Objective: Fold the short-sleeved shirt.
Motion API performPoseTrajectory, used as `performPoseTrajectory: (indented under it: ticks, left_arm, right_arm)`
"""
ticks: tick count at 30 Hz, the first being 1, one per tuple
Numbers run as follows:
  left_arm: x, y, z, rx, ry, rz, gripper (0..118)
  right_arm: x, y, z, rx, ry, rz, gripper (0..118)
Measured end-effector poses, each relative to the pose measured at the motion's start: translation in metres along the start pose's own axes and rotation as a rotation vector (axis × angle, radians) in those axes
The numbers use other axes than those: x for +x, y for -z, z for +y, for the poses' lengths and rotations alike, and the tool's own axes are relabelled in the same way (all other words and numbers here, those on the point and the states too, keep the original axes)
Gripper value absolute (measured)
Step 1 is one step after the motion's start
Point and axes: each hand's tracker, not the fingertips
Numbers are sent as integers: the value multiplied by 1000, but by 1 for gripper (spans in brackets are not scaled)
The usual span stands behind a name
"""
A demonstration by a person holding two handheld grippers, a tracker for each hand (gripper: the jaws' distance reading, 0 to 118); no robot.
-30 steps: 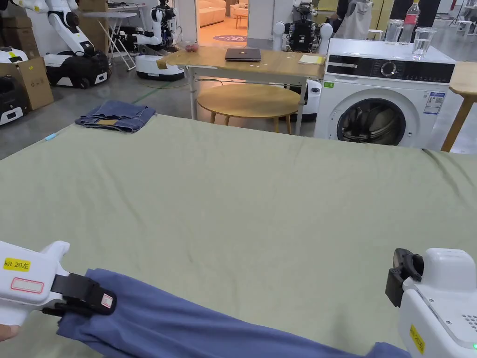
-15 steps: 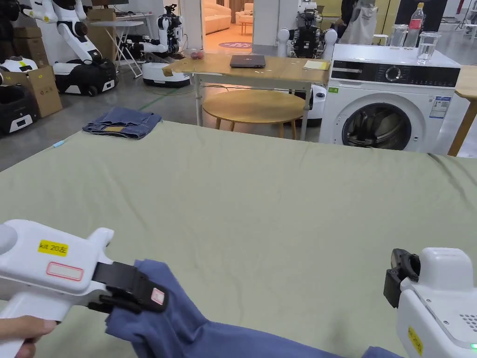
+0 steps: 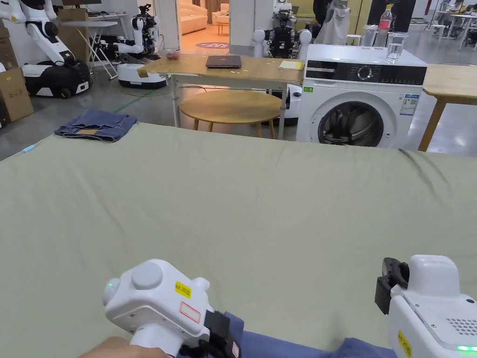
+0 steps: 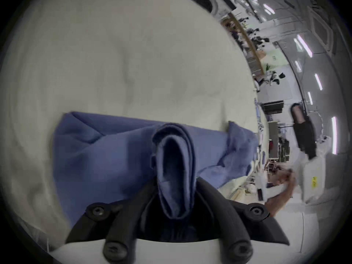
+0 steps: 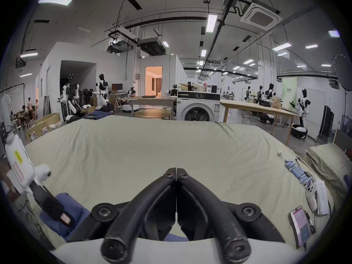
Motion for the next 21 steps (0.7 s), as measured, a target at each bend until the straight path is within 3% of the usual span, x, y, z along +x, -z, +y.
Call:
performPoseTrajectory:
  ticks: [6,10,15,17,19,21]
  left_arm:
    - [5,17,6,5,-14,1,18]
    - [15,1,2,12,19,-48,54]
    - [26,-38,-6,71,57,-164,54]
    - [27,-55,-7,117,78,-207,43]
    - [25,-67,-9,173,133,-198,15]
    - [21,-69,-11,212,127,-180,6]
  right_arm:
    - [8,0,-3,-13,3,-19,0]
    - [7,-2,-4,-19,-2,-19,0]
    - [7,-5,-4,-20,-17,-18,0]
    - [7,-6,-4,-19,-21,-19,0]
    - [7,-7,-3,-18,-20,-19,0]
    - [7,-8,-1,-14,-17,-19,0]
